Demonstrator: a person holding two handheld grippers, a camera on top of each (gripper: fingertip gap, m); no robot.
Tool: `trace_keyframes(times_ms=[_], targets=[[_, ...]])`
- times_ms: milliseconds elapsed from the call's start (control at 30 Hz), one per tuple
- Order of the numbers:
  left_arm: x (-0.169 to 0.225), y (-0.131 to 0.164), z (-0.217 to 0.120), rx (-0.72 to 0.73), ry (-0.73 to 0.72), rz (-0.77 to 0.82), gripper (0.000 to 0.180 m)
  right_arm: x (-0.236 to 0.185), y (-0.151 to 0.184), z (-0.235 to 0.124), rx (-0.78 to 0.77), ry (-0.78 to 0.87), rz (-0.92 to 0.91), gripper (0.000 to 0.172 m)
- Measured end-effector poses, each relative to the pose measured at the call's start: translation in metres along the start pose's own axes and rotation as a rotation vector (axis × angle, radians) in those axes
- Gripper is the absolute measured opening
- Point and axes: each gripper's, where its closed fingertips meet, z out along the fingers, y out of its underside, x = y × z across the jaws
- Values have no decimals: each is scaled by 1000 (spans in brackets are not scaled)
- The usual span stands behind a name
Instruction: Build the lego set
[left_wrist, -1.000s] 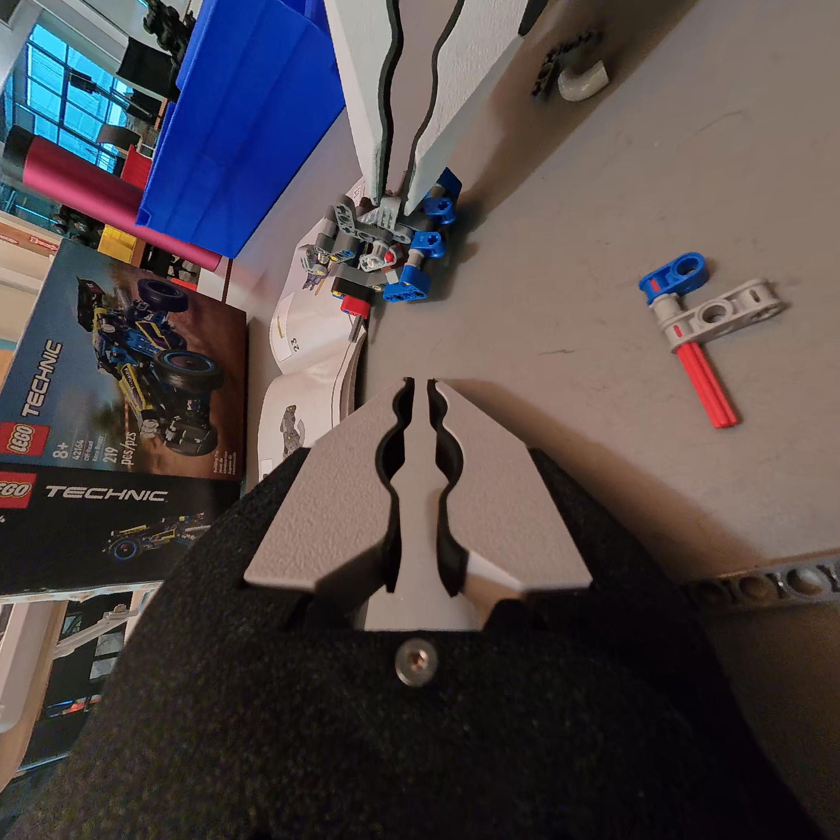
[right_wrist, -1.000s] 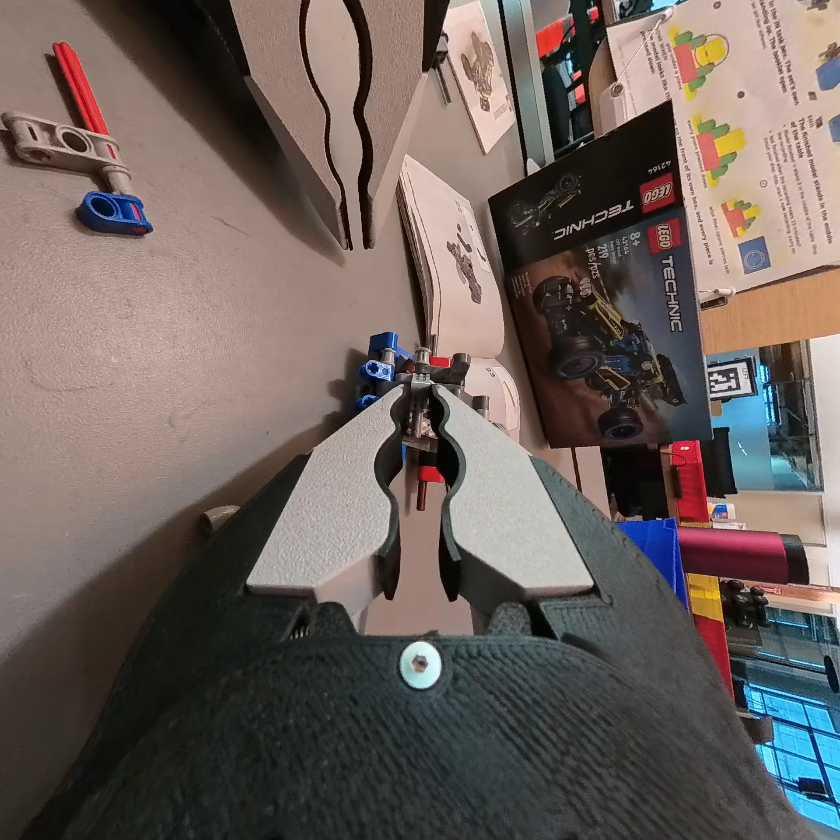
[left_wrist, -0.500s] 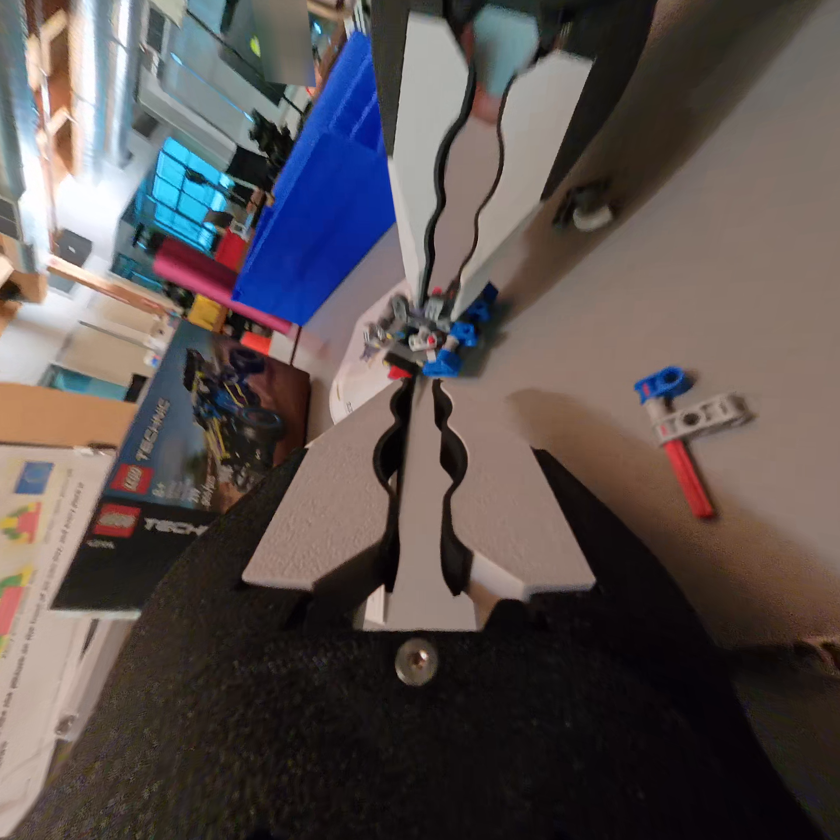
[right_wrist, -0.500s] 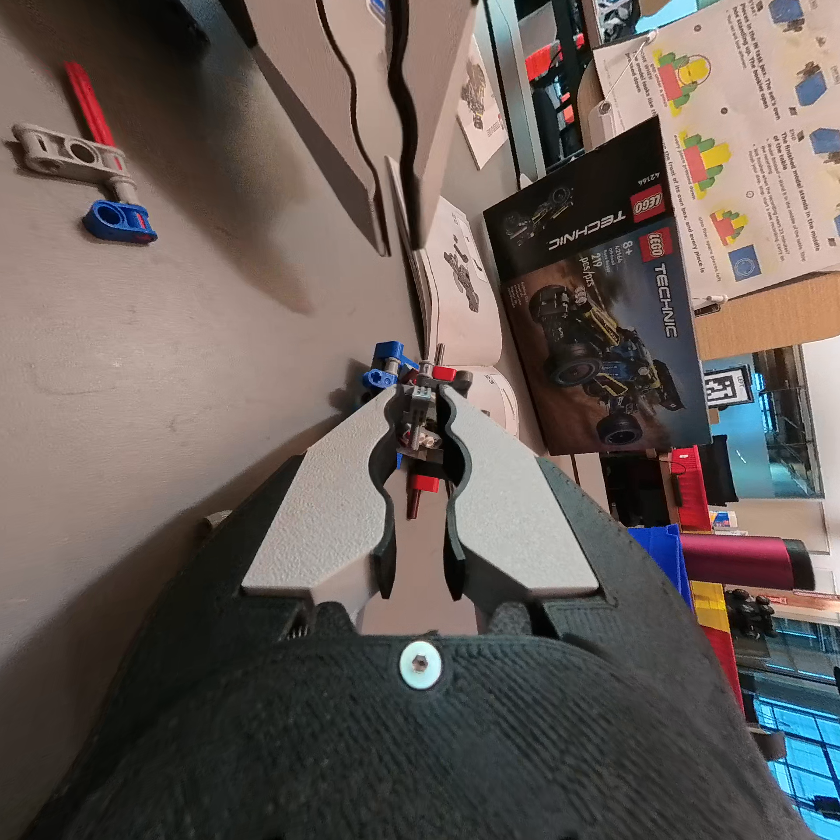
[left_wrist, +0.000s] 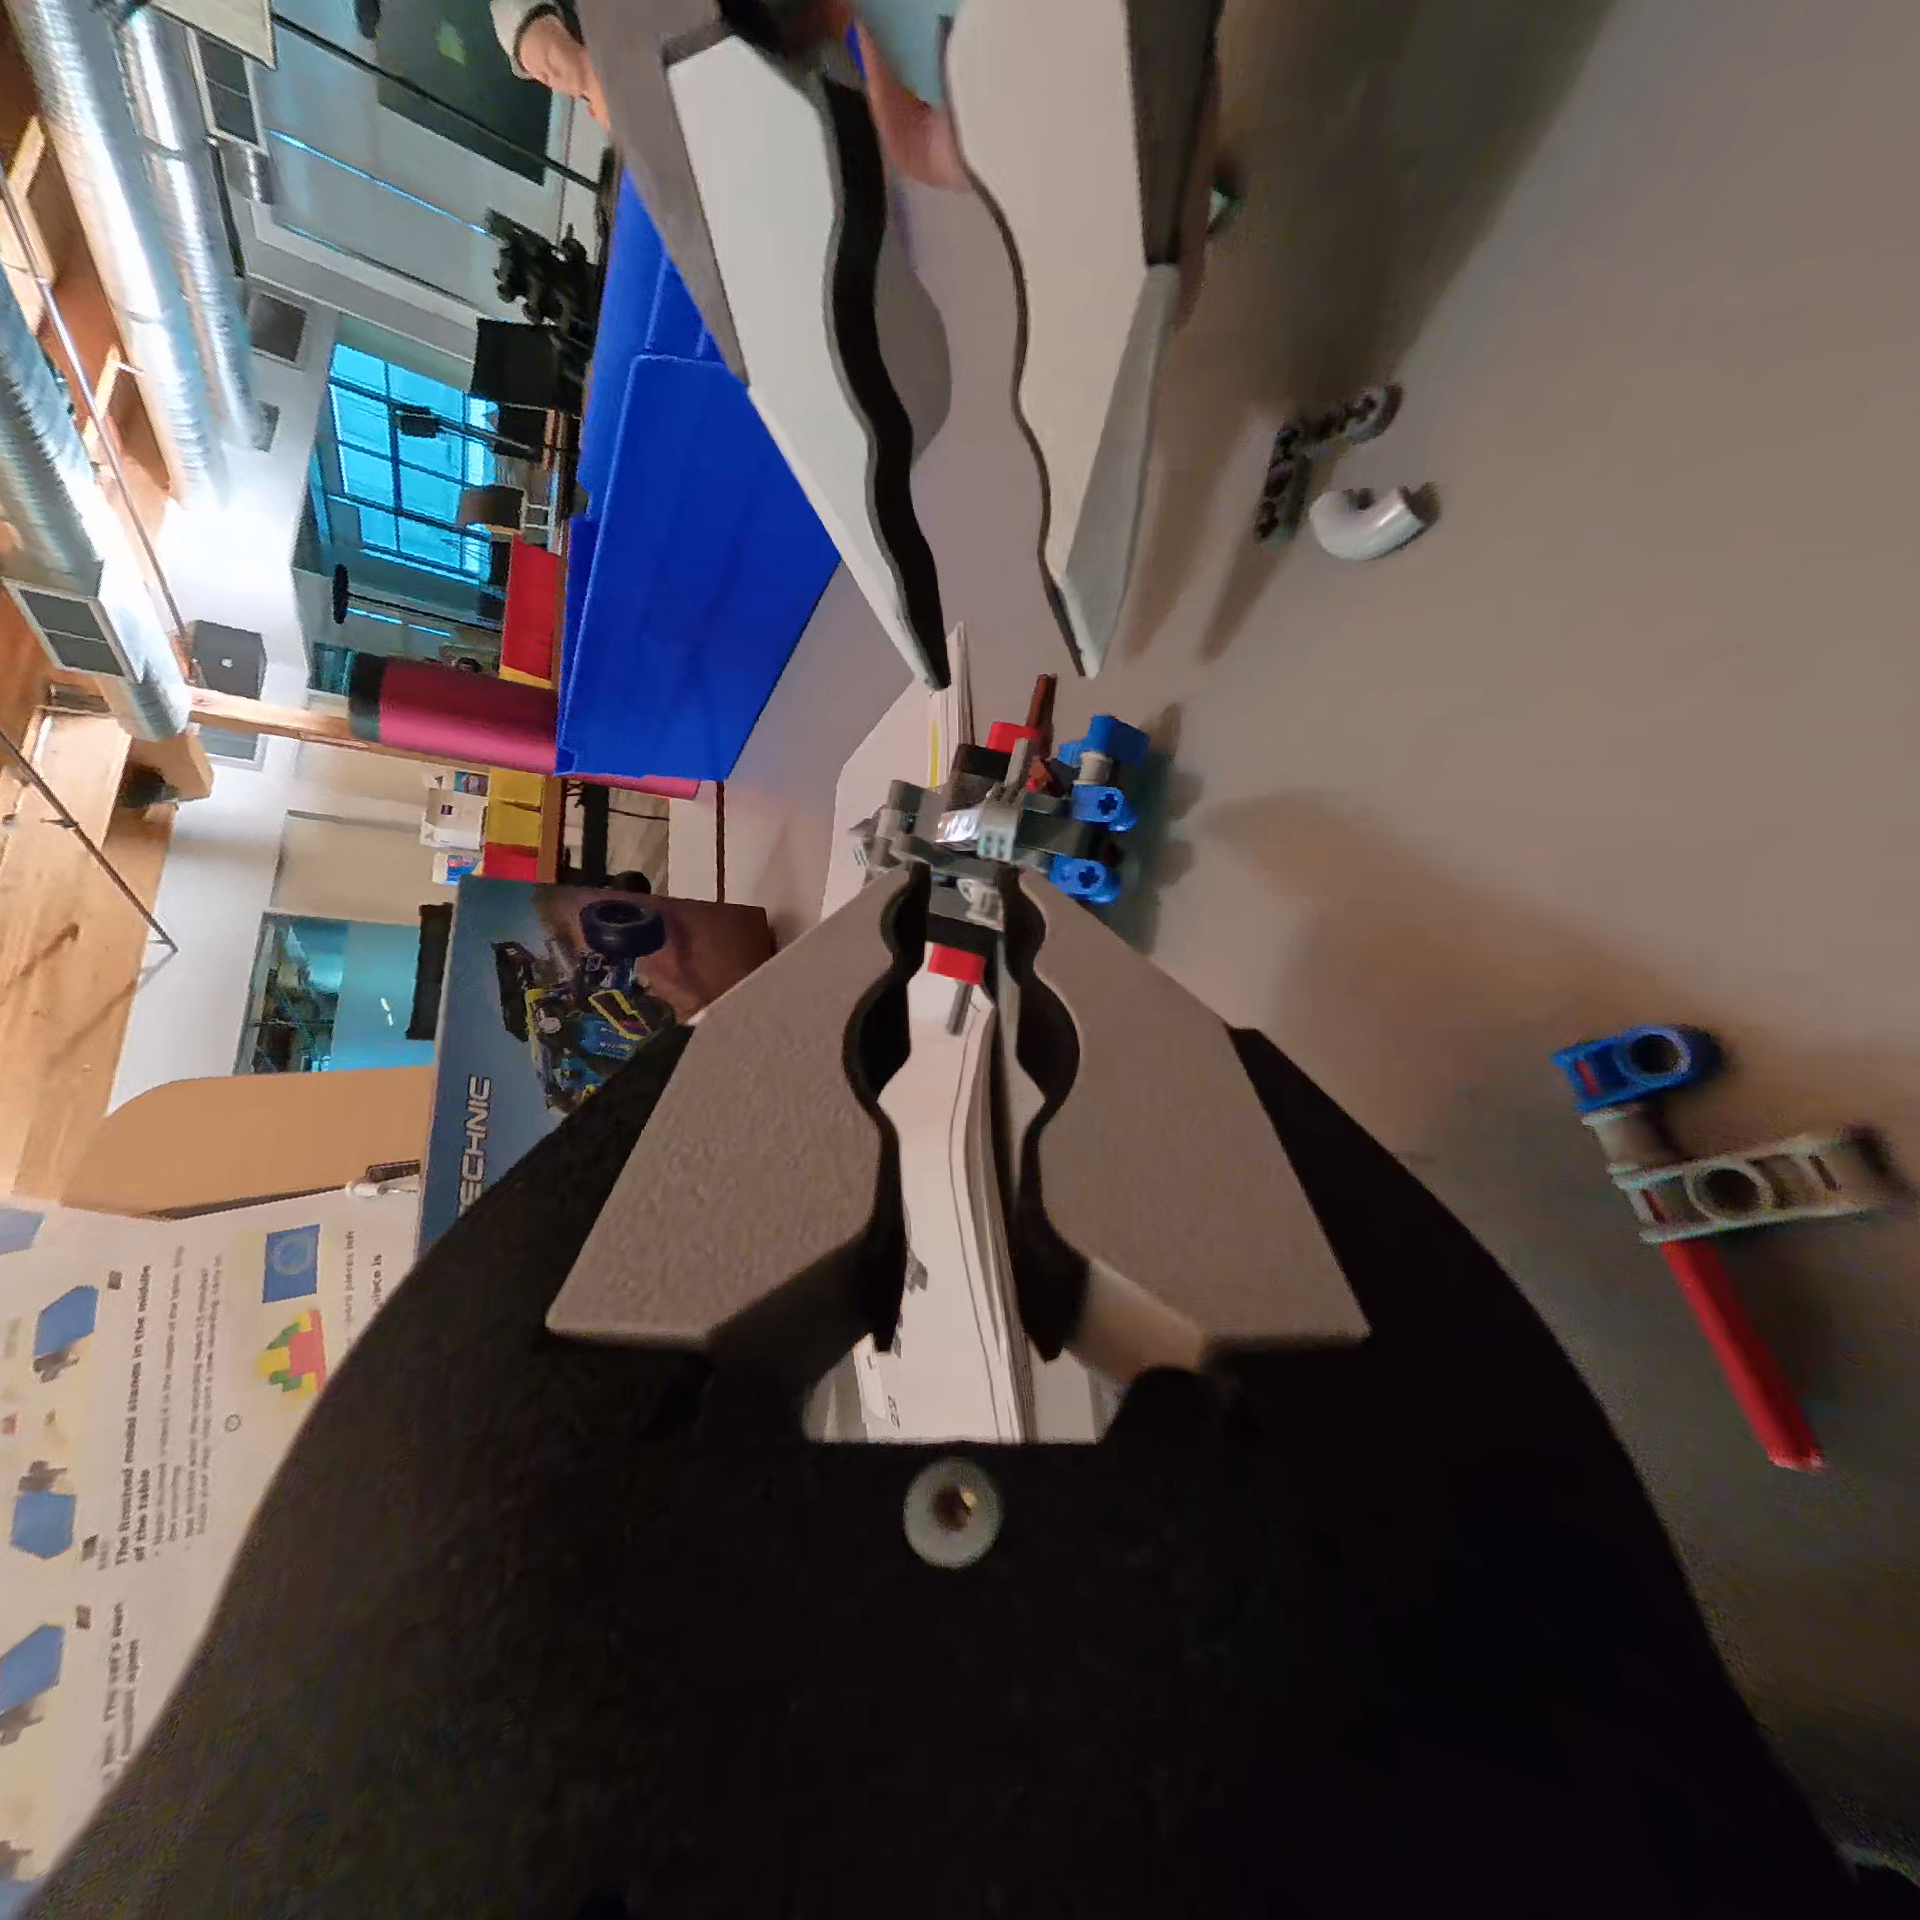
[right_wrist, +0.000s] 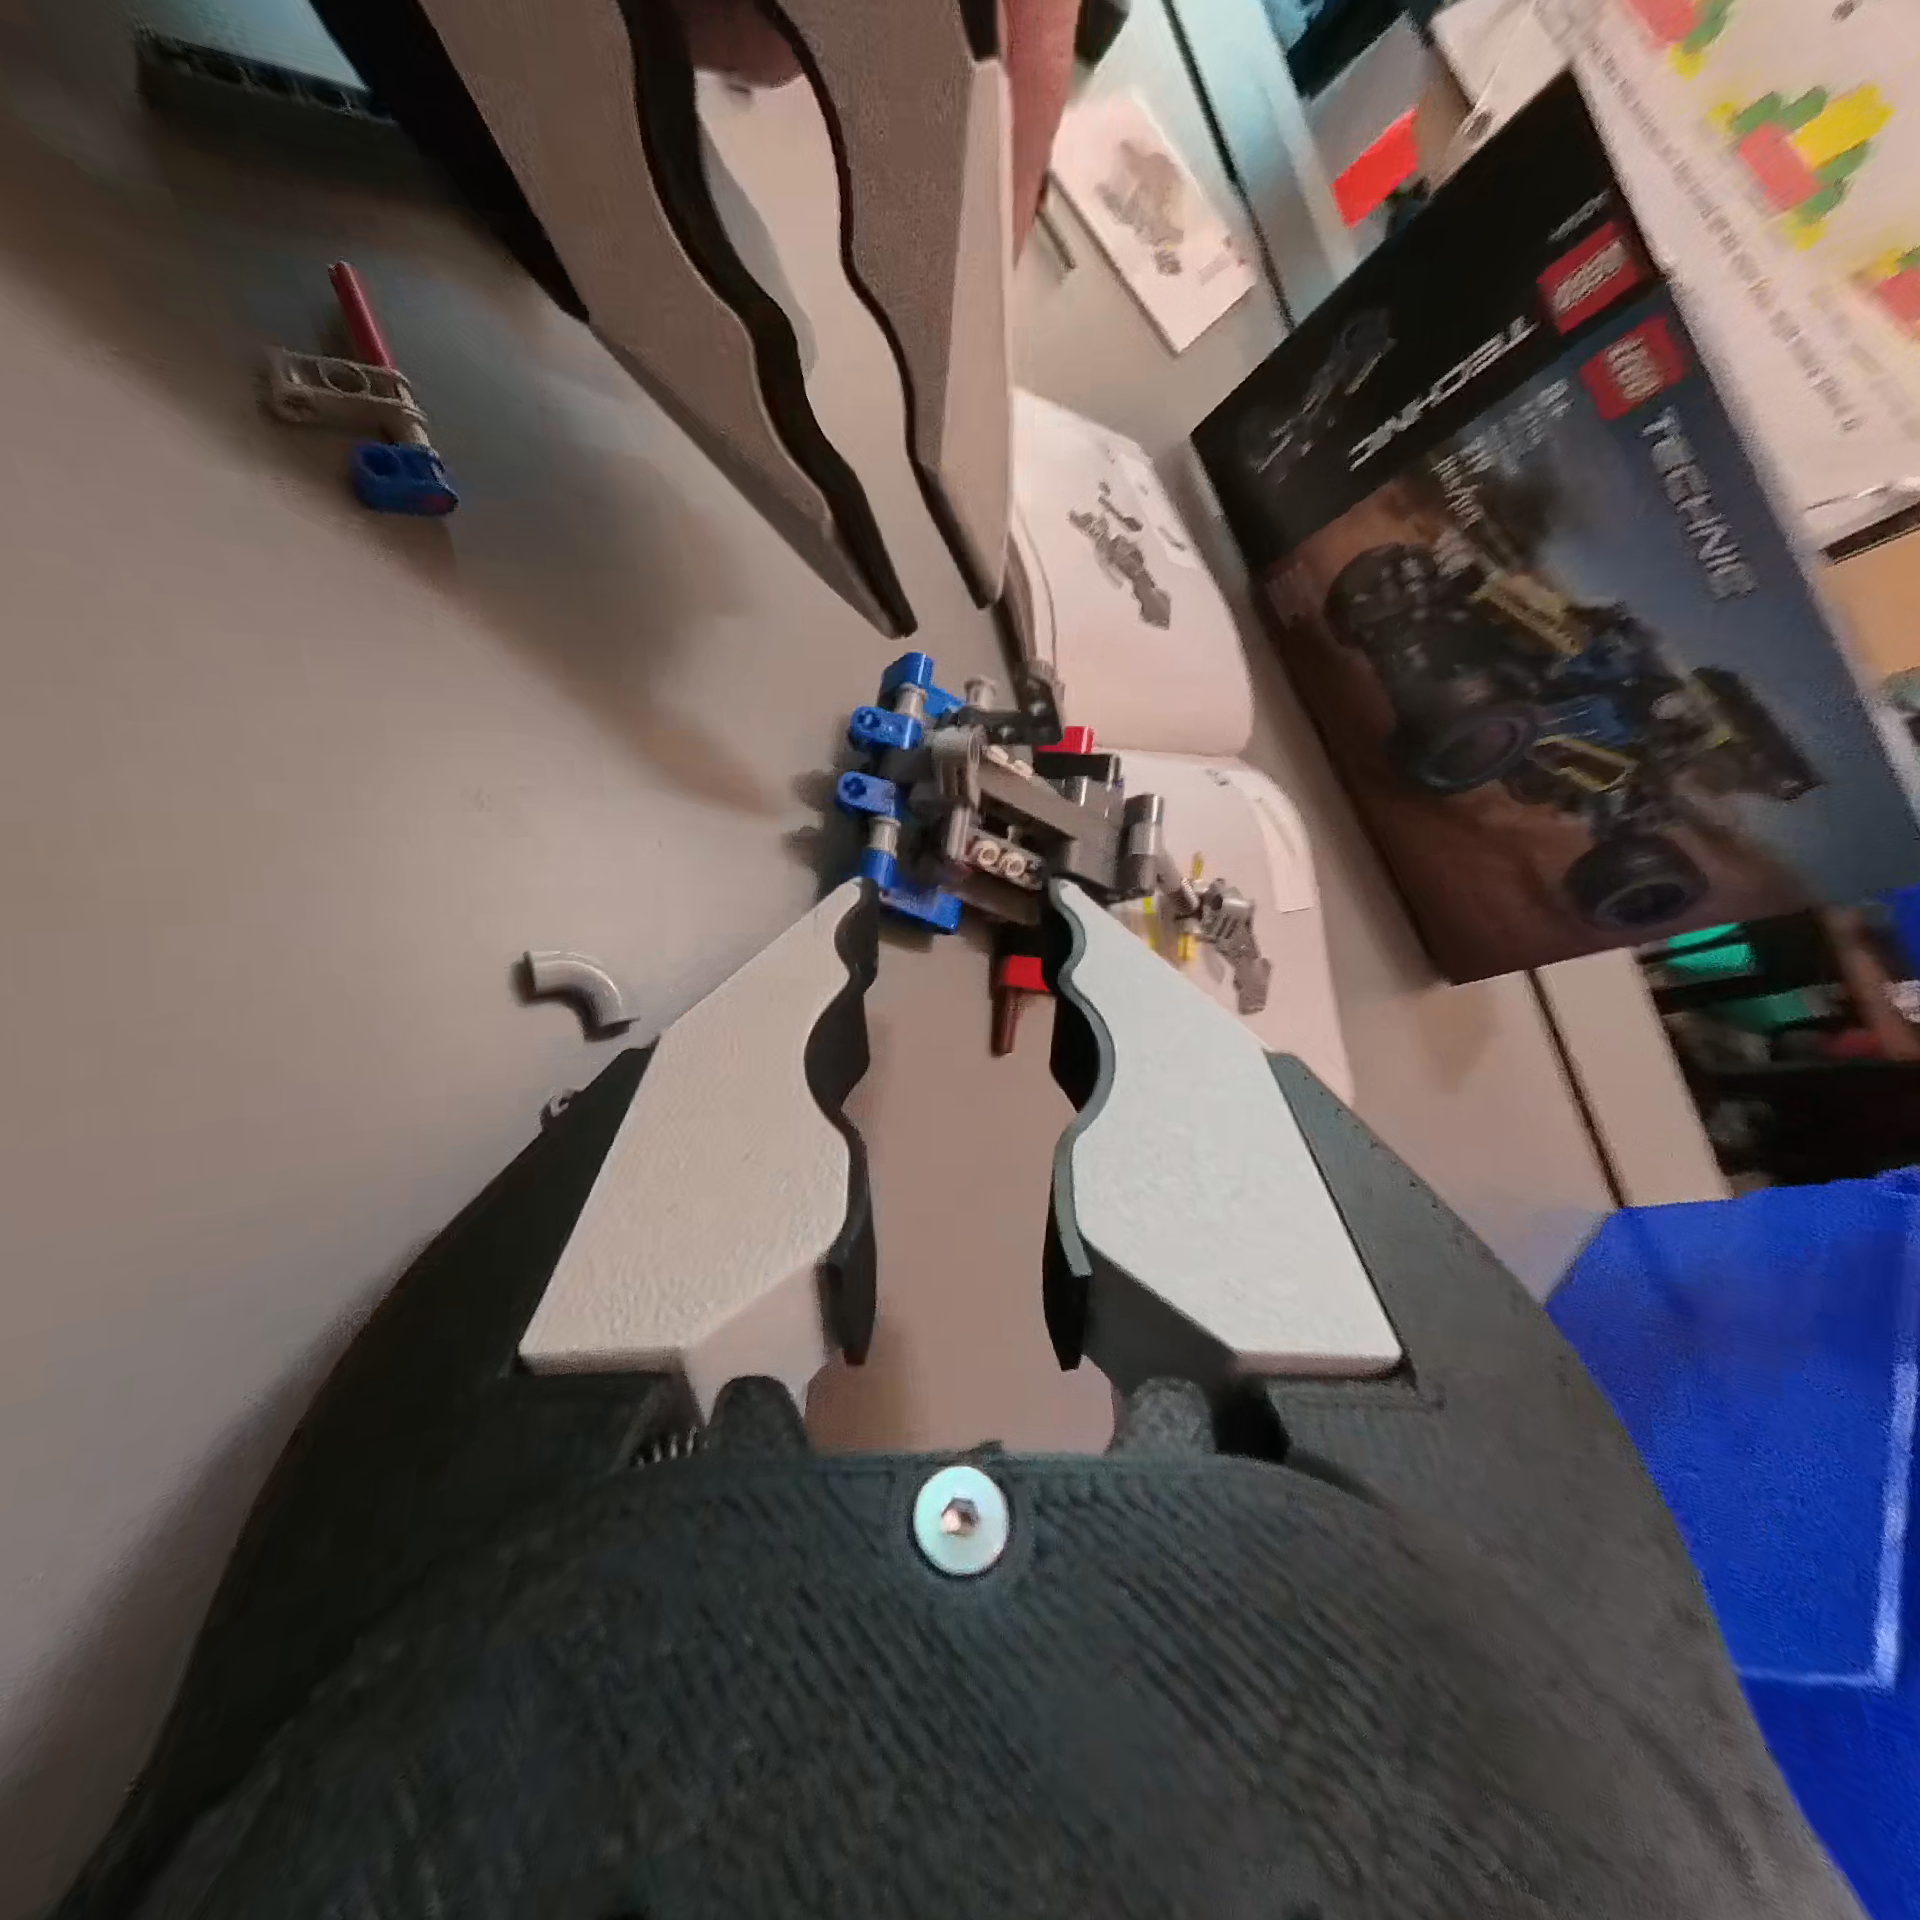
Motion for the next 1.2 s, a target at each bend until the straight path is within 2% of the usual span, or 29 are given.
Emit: trace_keyframes(times_ms=[67, 133, 233, 467, 567, 733, 867, 933, 1000, 1200], targets=[[2, -1, 3, -4, -2, 18, 10, 0, 3, 2, 11, -43, 40, 27], [5, -2, 5, -20, 3, 60, 10, 4, 2, 4, 31, -64, 71, 18], [5, -2, 10, -55, -1, 136, 10, 3, -2, 10, 62, -111, 127, 17], [1, 7, 1, -37, -42, 88, 9, -1, 1, 13, 72, -133, 166, 15], [2, 28, -11, -69, -61, 44, 9, 6, 4, 5, 94, -127, 168, 18], [-13, 67, -36, -120, -152, -63, 9, 45, 25, 3, 43, -39, 49, 22], [-30, 109, -53, -210, -268, -144, 9, 51, 25, 16, 86, -174, -85, 32], [-39, 128, -62, -254, -330, -187, 9, 50, 23, 19, 134, -272, -59, 40], [-44, 140, -68, -280, -384, -217, 8, 47, 24, 22, 157, -351, -22, 41], [-44, 156, -65, -347, -427, -182, 8, 38, 27, 33, 186, -322, -12, 41]])
